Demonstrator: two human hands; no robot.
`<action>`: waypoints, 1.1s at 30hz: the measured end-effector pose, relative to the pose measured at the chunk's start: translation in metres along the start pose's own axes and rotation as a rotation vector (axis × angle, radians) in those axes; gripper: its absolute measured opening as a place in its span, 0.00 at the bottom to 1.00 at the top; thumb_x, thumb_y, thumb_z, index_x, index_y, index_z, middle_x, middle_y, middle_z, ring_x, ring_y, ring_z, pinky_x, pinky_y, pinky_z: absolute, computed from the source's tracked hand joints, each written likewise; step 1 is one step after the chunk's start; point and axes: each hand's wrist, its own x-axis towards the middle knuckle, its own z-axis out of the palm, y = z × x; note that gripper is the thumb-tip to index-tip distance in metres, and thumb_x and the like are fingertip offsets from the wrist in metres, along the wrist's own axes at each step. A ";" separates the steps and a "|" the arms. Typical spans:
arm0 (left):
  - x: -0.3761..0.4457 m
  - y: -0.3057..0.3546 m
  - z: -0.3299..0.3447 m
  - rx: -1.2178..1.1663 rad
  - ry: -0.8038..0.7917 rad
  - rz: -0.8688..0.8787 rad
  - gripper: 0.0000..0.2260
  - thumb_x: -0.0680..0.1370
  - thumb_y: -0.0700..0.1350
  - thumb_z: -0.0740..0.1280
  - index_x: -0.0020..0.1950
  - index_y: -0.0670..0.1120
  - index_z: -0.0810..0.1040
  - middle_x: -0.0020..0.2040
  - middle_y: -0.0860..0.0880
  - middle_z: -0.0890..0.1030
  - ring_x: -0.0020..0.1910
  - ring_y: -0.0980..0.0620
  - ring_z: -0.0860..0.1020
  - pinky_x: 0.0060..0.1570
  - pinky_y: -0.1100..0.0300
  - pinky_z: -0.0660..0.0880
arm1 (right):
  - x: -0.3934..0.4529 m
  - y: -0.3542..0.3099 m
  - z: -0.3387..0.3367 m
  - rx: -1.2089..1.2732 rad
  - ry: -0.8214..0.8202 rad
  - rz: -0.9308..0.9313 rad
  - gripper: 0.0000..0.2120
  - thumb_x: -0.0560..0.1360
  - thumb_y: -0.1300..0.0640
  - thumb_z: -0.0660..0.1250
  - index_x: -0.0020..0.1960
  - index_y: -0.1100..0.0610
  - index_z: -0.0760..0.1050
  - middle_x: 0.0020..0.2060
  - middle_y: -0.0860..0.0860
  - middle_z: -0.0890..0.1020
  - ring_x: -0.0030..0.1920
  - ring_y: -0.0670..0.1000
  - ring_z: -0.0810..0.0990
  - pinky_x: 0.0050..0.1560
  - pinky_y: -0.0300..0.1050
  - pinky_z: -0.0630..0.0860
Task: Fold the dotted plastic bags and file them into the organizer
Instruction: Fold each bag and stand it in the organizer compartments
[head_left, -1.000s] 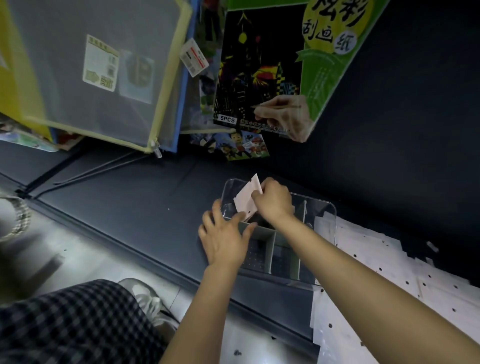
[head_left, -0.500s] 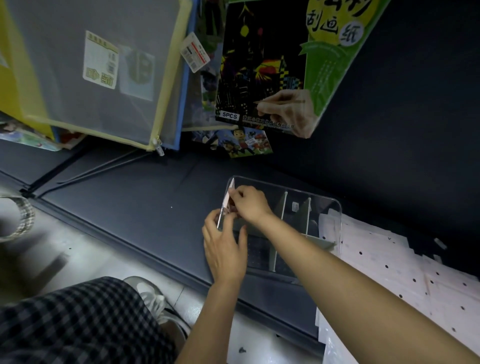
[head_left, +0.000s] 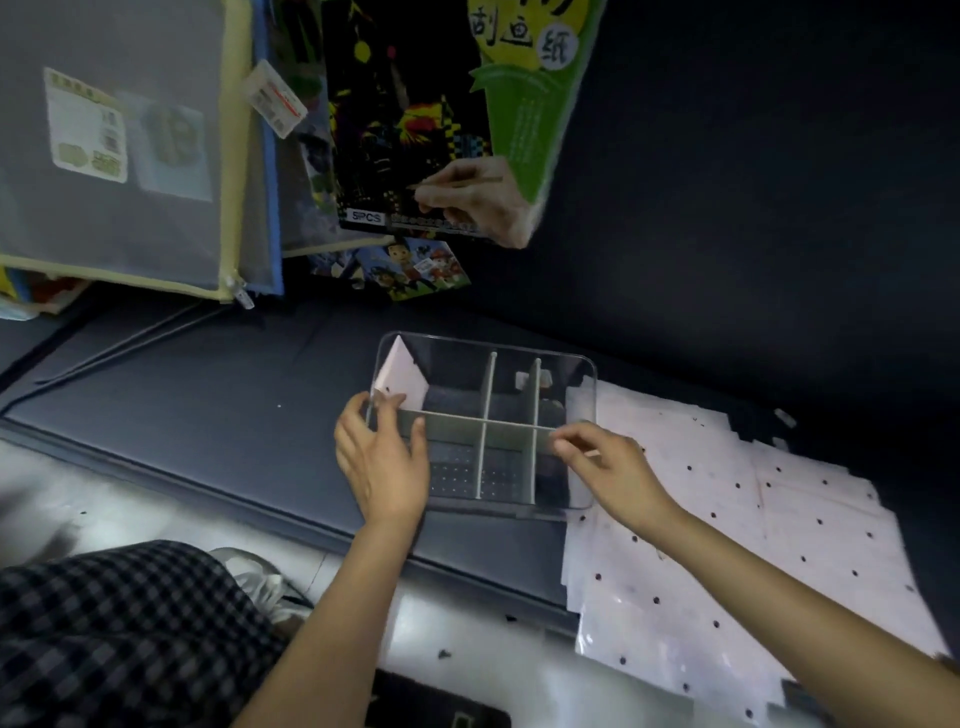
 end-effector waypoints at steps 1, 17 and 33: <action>-0.004 0.004 0.000 0.012 0.017 0.017 0.12 0.77 0.44 0.66 0.60 0.45 0.75 0.68 0.41 0.65 0.67 0.40 0.63 0.67 0.43 0.60 | -0.018 0.017 -0.012 -0.028 0.011 0.034 0.08 0.78 0.56 0.64 0.56 0.52 0.78 0.49 0.43 0.81 0.50 0.38 0.78 0.48 0.25 0.71; -0.101 0.021 0.035 0.349 -0.649 0.728 0.25 0.78 0.54 0.63 0.73 0.48 0.65 0.74 0.47 0.64 0.74 0.47 0.59 0.73 0.56 0.42 | -0.208 0.157 -0.041 -0.673 -0.123 -0.123 0.22 0.57 0.50 0.82 0.47 0.55 0.80 0.55 0.52 0.81 0.55 0.51 0.81 0.48 0.39 0.78; -0.105 0.077 0.036 -0.108 -0.312 0.550 0.09 0.78 0.47 0.63 0.52 0.44 0.81 0.53 0.49 0.78 0.54 0.51 0.72 0.52 0.49 0.73 | -0.114 0.128 -0.145 -0.008 -0.135 0.190 0.06 0.79 0.55 0.62 0.43 0.50 0.74 0.35 0.49 0.77 0.36 0.47 0.71 0.40 0.41 0.67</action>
